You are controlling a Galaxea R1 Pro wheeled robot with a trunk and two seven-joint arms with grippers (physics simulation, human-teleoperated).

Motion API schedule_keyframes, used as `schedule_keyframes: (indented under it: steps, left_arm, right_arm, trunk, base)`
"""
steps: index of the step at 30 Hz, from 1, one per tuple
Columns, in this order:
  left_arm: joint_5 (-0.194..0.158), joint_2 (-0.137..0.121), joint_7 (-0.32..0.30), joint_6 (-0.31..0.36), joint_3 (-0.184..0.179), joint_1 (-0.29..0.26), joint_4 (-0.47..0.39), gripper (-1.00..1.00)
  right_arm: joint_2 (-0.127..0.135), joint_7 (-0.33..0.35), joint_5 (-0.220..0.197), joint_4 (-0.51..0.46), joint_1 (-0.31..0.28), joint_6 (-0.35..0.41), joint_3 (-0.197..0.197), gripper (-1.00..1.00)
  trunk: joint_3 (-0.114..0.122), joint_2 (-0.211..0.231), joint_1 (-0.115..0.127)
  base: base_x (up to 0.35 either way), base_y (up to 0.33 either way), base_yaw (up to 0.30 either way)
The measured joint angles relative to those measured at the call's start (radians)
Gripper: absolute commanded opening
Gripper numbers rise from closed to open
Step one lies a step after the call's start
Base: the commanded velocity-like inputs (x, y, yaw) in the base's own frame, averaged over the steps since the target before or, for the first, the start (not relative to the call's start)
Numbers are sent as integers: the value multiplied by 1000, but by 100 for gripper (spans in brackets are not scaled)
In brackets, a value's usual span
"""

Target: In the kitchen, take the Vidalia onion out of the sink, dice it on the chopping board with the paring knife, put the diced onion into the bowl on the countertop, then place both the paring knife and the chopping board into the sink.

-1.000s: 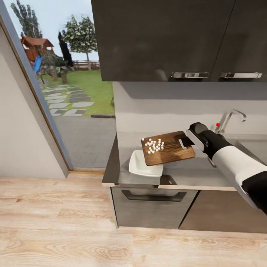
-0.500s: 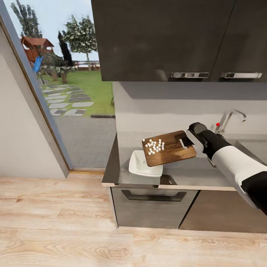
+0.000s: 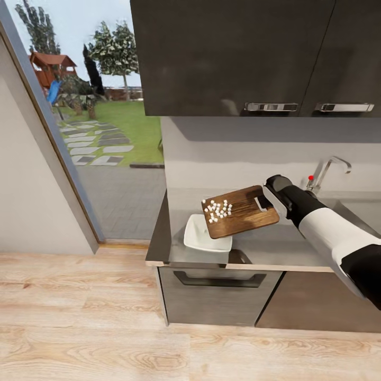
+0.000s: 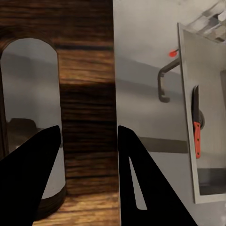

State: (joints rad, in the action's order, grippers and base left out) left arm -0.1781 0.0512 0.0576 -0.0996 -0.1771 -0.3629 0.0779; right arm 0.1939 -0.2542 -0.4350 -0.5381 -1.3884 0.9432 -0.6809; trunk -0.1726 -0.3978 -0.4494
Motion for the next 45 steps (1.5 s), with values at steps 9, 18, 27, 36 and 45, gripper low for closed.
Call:
schedule_keyframes:
  steps: [9, 18, 27, 36, 45]
  left_arm:
    - [0, 0, 0, 0, 0, 0, 0, 100]
    - [0, 0, -1, 0, 0, 0, 0, 100]
    - [0, 0, 0, 0, 0, 0, 0, 100]
    - [0, 0, 0, 0, 0, 0, 0, 100]
    - [0, 0, 0, 0, 0, 0, 0, 100]
  right_arm:
    - [0, 0, 0, 0, 0, 0, 0, -100]
    - [-10, -2, 2, 0, 0, 0, -4, -100]
    - [-25, -4, 10, 0, 0, 1, -4, -100]
    - [-28, -2, 127, 0, 0, 1, -2, -100]
    - [-29, -2, 129, 0, 0, 1, -2, -100]
  trunk:
    - [0, 0, 0]
    - [0, 0, 0]
    - [0, 0, 0]
    - [0, 0, 0]
    - [0, 0, 0]
  base:
    - [0, 0, 0]
    - [0, 0, 0]
    - [0, 0, 0]
    - [0, 0, 0]
    - [0, 0, 0]
